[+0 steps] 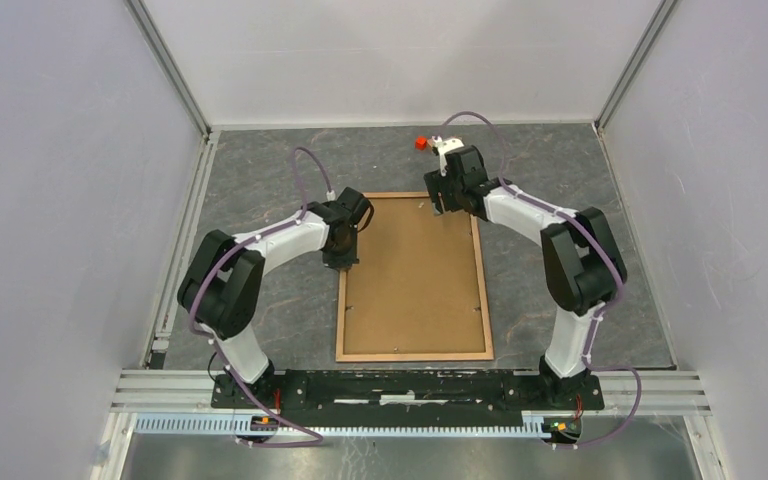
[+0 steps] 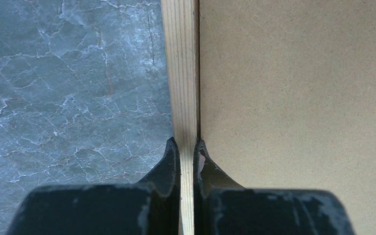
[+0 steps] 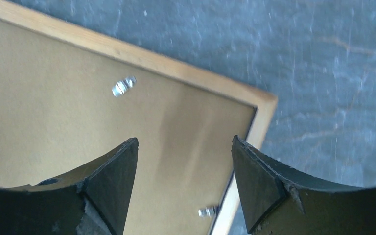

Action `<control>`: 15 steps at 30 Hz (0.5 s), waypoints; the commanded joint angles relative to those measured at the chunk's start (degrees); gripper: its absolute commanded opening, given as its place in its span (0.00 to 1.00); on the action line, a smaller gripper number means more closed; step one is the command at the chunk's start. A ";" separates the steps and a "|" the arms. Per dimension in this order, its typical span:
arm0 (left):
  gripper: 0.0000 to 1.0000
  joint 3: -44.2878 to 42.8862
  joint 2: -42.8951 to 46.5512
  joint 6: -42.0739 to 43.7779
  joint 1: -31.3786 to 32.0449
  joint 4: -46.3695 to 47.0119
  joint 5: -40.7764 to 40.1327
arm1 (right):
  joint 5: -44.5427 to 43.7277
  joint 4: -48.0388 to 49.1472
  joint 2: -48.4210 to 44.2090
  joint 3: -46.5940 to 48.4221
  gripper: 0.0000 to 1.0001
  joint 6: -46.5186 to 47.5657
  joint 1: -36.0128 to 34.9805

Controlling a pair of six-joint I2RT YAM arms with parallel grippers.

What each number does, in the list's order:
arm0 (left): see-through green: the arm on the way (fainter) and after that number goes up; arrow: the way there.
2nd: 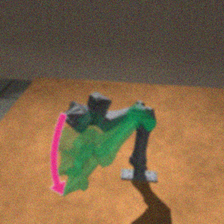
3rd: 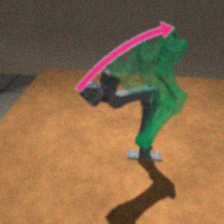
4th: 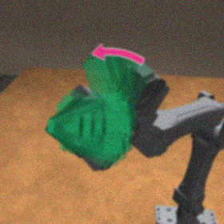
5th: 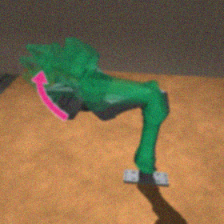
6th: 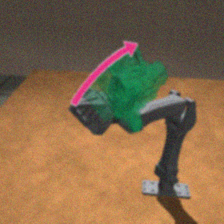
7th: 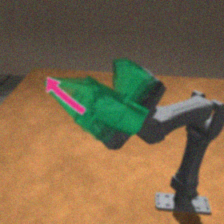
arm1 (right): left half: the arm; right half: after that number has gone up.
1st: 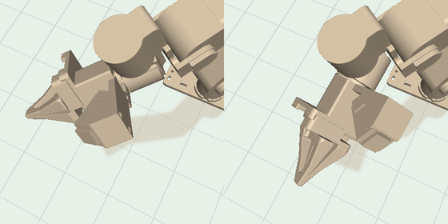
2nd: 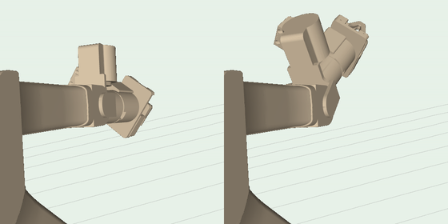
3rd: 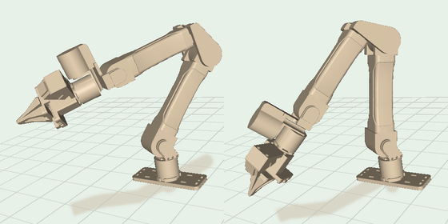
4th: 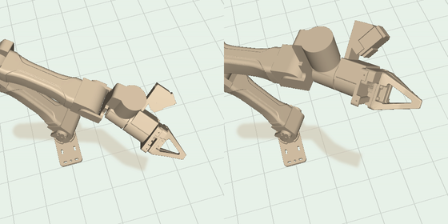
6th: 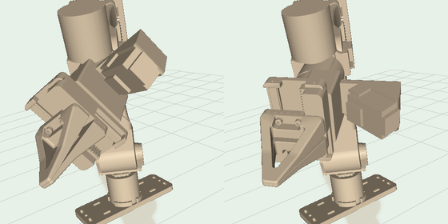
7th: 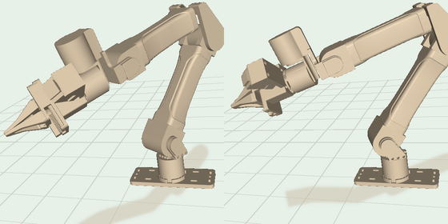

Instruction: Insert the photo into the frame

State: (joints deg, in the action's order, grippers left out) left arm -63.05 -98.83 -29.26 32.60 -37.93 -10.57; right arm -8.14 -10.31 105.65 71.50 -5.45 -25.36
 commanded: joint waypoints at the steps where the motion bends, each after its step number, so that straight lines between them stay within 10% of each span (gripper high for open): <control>1: 0.02 -3.80 -1.32 3.46 0.28 0.33 0.73 | 3.89 0.38 5.29 8.98 0.76 3.78 0.19; 15: 0.05 -17.01 -8.92 8.81 -3.05 -5.41 -5.61 | 12.49 -1.63 12.15 15.99 0.76 2.42 6.53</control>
State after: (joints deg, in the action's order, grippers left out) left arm -72.66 -106.26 -25.91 31.40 -42.22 -11.90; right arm -0.49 -11.53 116.99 85.41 0.86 -22.61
